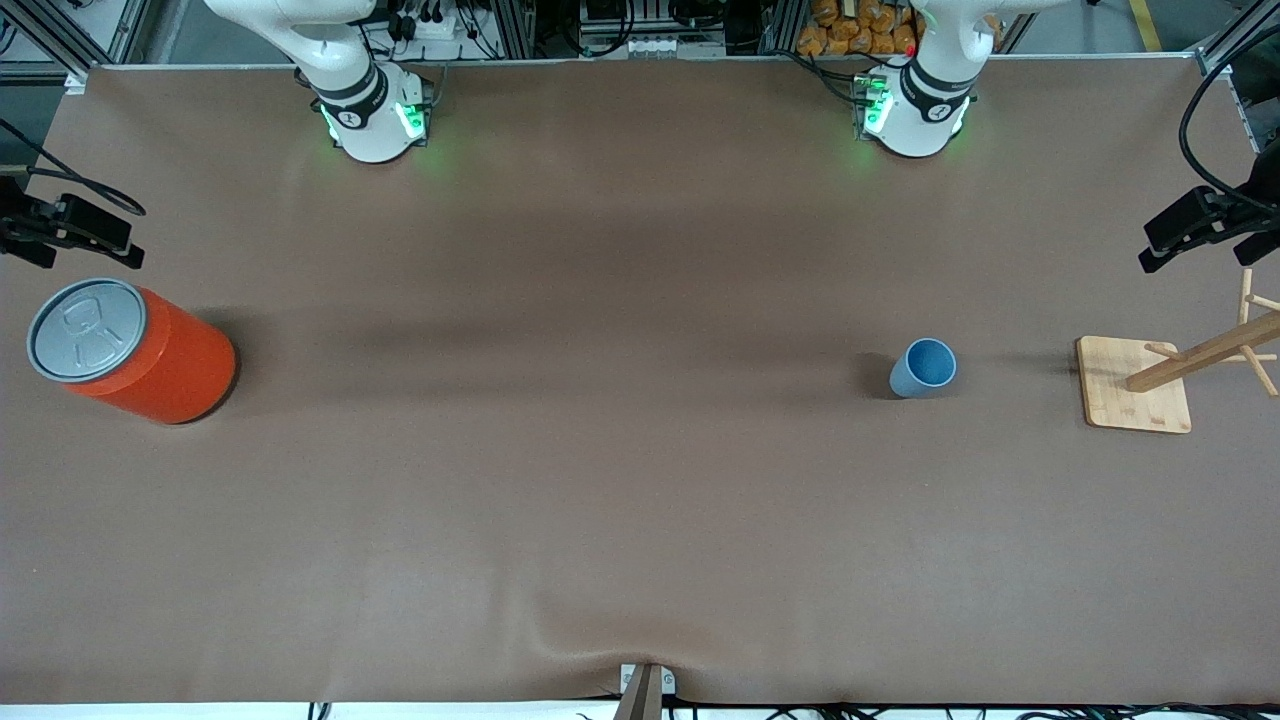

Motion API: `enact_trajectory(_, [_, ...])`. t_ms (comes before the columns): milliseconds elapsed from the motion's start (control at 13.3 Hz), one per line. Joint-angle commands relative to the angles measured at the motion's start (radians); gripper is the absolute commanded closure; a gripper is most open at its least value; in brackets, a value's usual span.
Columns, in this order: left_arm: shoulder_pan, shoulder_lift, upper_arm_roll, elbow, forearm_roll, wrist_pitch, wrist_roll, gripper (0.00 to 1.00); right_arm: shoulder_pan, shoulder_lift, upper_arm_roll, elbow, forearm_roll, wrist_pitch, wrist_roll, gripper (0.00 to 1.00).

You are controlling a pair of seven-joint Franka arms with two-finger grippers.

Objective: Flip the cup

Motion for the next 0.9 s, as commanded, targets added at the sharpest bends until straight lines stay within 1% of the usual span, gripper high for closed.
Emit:
enact_trajectory(0, [-0.018, -0.005, 0.015, 0.013, -0.011, -0.072, -0.012, 0.00, 0.008, -0.004, -0.003, -0.001, -0.007, 0.004, 0.013, 0.00])
enact_trajectory(225, [-0.018, -0.020, 0.017, 0.007, -0.018, -0.075, 0.005, 0.00, 0.008, -0.004, -0.003, -0.002, -0.007, 0.002, 0.013, 0.00])
enact_trajectory(826, [-0.025, -0.012, 0.009, 0.008, -0.020, -0.077, -0.025, 0.00, 0.008, -0.004, -0.003, -0.002, -0.007, 0.004, 0.013, 0.00])
